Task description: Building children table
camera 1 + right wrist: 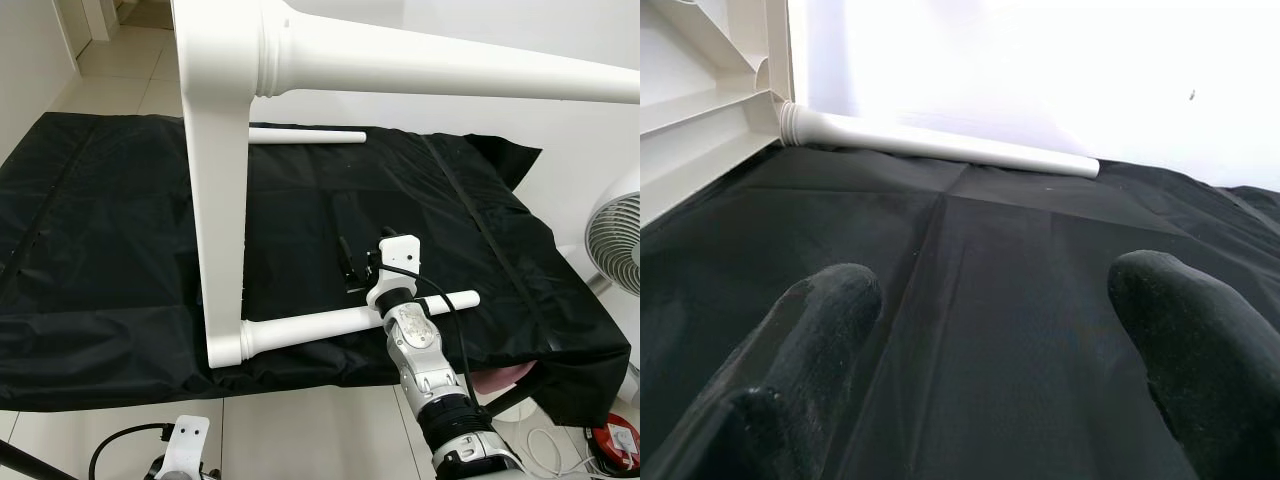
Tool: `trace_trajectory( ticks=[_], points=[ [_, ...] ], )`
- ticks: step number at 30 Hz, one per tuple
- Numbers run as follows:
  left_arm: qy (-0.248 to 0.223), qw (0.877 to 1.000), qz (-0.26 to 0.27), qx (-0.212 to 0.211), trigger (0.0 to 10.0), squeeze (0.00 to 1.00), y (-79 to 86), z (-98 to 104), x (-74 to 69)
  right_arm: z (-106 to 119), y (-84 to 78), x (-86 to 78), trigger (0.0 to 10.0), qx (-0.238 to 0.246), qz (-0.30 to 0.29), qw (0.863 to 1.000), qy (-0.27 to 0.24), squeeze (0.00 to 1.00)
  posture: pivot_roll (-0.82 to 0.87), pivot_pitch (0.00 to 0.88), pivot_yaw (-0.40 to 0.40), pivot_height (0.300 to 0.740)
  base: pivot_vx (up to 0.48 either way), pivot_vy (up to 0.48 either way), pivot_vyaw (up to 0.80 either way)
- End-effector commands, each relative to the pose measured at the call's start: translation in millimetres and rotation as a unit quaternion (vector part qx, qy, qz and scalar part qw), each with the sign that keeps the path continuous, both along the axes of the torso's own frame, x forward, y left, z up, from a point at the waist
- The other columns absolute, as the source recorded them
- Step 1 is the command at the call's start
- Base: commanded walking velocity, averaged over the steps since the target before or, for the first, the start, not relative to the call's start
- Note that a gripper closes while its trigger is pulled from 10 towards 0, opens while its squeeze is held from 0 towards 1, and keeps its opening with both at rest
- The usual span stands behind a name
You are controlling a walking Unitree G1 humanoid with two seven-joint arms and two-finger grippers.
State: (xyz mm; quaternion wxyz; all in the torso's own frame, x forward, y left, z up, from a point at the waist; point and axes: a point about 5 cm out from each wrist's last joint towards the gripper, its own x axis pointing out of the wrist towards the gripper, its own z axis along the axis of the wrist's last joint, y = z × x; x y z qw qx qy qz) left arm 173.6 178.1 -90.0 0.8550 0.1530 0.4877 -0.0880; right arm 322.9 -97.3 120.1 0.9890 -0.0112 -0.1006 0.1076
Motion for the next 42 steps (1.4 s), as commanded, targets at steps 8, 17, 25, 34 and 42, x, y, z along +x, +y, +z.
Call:
trace_trajectory(
  ticks=[8, 17, 25, 34, 42],
  points=[
    [0.013, 0.999, 0.021, 0.037, 10.0, 0.0, 2.4, -6.2, -14.2, -2.9, -2.7, 0.2, 10.0, -0.004, -0.001, 1.0, 0.004, 0.0, 0.08, 0.0, -0.124, 0.74, 0.0, 0.0, 0.0],
    [0.013, 0.999, 0.021, 0.036, 10.0, 0.0, 2.2, -6.3, -14.3, -3.4, -2.5, -0.2, 10.0, -0.006, -0.001, 1.0, 0.004, 0.0, 0.08, 0.0, -0.124, 0.74, 0.0, 0.0, 0.0],
    [0.014, 0.999, 0.021, 0.037, 10.0, 0.0, 2.2, -6.6, -15.2, -3.9, -1.9, -0.4, 10.0, -0.004, -0.001, 1.0, 0.005, 0.0, 0.08, 0.0, -0.121, 0.74, 0.0, 0.0, 0.0],
    [0.014, 0.999, 0.018, 0.036, 10.0, 0.0, 1.8, -6.6, -15.0, -3.7, -1.3, 0.1, 10.0, -0.004, -0.001, 1.0, 0.005, 0.0, 0.08, 0.0, -0.121, 0.74, 0.0, 0.0, 0.0],
    [0.013, 0.999, 0.014, 0.037, 10.0, 0.0, 1.1, -5.8, -12.8, -2.0, -0.8, 2.2, 10.0, -0.005, 0.0, 1.0, 0.003, 0.0, 0.08, 0.0, -0.121, 0.74, 0.0, 0.0, 0.0]
  ],
)
